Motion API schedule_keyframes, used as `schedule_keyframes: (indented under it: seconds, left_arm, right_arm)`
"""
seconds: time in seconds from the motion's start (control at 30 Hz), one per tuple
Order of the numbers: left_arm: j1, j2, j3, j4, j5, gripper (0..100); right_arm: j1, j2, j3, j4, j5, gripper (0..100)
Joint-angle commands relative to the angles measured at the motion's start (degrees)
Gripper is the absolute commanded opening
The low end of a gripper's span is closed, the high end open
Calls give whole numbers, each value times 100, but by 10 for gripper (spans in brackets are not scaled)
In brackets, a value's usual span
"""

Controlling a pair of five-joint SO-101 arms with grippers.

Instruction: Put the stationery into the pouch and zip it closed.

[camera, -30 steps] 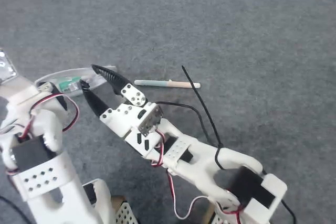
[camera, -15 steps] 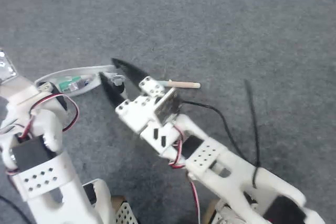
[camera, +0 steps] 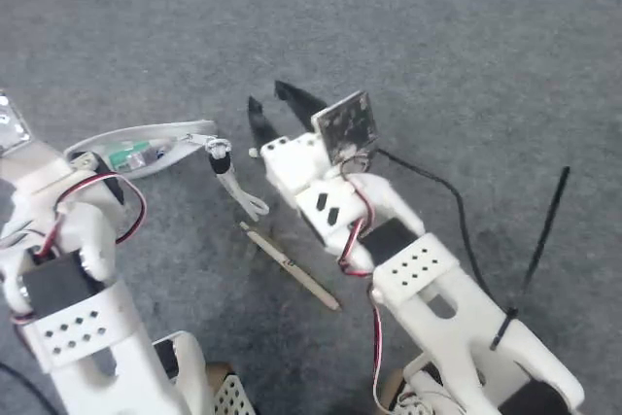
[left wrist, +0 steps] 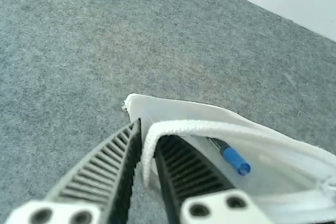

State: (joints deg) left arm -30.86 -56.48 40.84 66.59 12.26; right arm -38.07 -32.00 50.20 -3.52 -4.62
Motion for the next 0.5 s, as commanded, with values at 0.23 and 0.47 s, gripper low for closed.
schedule_keyframes:
  seconds: [0.23,0.47]
  left_arm:
    - [-334,0,-40,-237,62,14]
    - [-501,0,-48,-237,88,13]
  right_arm:
    - [585,242,-1538,1903,185,126]
    - [602,1578,-2629,2897,1213,127]
